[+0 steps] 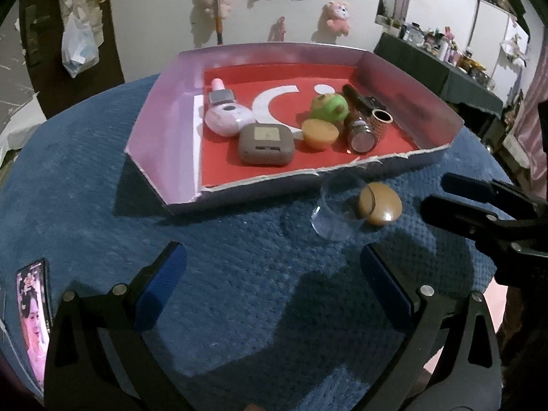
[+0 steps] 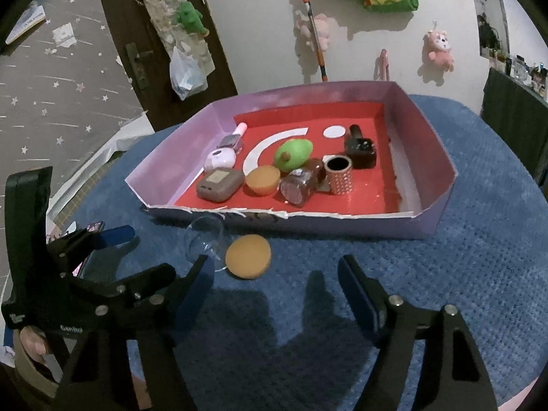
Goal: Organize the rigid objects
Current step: 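Grasp the clear glass cup with left gripper while right grasps orange round sponge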
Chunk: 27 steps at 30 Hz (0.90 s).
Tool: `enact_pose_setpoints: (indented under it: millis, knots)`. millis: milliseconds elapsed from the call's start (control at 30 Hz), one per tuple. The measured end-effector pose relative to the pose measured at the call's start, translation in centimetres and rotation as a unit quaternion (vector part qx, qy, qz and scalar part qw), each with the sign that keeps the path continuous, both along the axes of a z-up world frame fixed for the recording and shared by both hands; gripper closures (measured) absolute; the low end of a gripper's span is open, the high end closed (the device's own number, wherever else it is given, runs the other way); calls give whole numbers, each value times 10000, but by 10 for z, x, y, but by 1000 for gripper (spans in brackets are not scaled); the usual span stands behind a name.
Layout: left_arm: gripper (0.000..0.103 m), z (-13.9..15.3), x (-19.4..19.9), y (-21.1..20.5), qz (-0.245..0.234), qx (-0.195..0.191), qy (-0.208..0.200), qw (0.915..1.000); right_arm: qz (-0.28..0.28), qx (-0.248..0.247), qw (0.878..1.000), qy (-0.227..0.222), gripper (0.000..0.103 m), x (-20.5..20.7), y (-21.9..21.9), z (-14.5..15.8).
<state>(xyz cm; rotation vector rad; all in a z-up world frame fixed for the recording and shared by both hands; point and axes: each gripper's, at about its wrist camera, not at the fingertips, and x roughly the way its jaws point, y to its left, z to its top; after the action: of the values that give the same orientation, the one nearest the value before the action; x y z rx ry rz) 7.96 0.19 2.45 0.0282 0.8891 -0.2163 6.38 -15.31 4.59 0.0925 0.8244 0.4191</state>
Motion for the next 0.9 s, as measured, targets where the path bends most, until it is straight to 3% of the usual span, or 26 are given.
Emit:
enact_pose_setpoints:
  millis: [533,900]
  knots:
    - [1,-13,4,-3,-44,100,167,9998,204,-728,9970,185,27,23,33,-17]
    - [2,-13,8,-5,-93,27,176,9998,-398,-507,9976,259,28,14,-11,-16]
